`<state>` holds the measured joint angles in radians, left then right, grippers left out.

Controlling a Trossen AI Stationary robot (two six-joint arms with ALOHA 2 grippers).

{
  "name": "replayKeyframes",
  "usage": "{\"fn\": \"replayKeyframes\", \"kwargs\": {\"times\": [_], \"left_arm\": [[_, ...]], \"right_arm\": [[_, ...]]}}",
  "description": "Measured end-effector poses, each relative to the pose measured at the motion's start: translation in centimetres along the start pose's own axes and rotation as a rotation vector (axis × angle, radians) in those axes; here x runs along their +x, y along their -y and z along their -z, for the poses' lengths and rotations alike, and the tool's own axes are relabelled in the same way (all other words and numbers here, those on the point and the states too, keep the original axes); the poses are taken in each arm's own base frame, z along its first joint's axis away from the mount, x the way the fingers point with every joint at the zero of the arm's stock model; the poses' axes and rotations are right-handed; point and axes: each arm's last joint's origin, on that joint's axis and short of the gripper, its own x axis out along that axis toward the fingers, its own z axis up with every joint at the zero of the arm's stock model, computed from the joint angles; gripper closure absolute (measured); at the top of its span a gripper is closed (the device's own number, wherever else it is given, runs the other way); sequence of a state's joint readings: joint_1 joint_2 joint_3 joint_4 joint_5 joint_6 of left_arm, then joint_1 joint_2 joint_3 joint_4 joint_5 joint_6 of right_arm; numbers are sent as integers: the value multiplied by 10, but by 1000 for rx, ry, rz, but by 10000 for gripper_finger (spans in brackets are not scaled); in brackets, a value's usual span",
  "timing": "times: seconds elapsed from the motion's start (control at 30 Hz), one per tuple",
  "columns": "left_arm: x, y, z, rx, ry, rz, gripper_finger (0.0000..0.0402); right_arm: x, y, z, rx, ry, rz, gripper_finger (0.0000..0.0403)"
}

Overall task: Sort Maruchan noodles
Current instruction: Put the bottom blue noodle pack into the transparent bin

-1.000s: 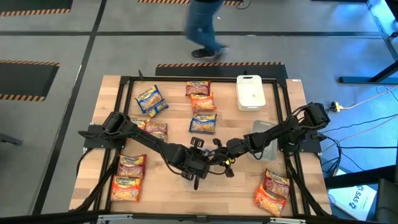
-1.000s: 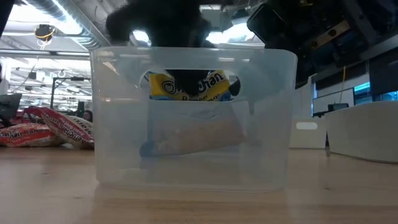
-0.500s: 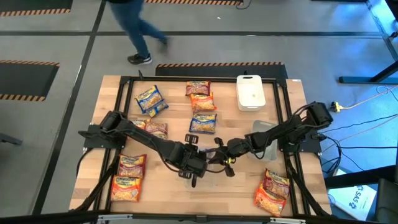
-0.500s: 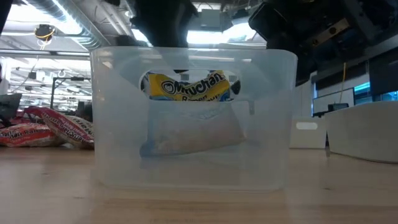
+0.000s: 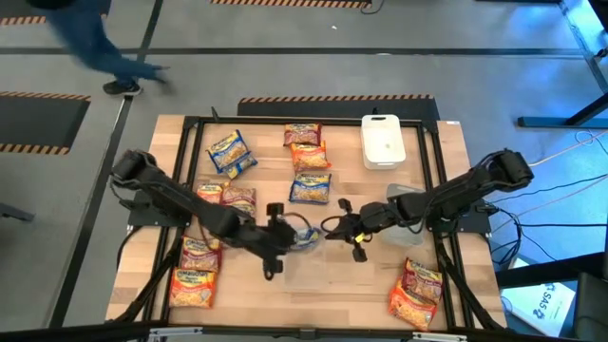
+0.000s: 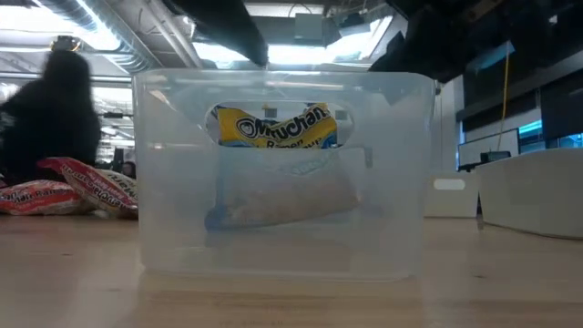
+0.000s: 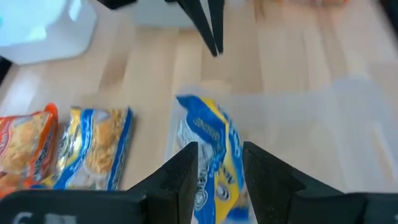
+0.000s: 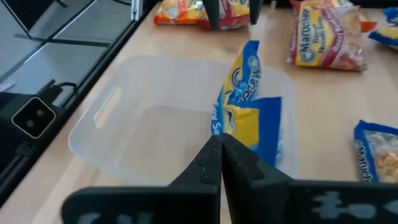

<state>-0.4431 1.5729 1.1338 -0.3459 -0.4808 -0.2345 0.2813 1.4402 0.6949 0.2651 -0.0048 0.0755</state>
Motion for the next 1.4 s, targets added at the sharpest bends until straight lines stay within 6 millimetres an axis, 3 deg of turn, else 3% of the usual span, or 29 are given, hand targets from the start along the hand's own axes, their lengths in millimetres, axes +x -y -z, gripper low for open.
{"fn": "replayKeyframes", "kwargs": {"times": [0.2,0.47,0.83,1.03,1.17,1.4], "left_arm": [[-8,-12,25,-104,202,30,282],[5,-19,50,-154,321,20,282],[11,-31,53,-86,326,-97,282],[14,-40,51,-80,320,-111,282],[-2,-48,53,-154,379,-113,282],[-26,-67,105,-403,492,-131,282]], "right_arm": [[-12,0,-6,-5,7,3,402],[-29,6,-16,-24,51,162,402],[-42,61,-20,65,74,367,397],[-49,89,-19,81,76,430,320],[-50,104,-16,96,70,451,247],[-36,137,10,234,-31,493,166]]}}
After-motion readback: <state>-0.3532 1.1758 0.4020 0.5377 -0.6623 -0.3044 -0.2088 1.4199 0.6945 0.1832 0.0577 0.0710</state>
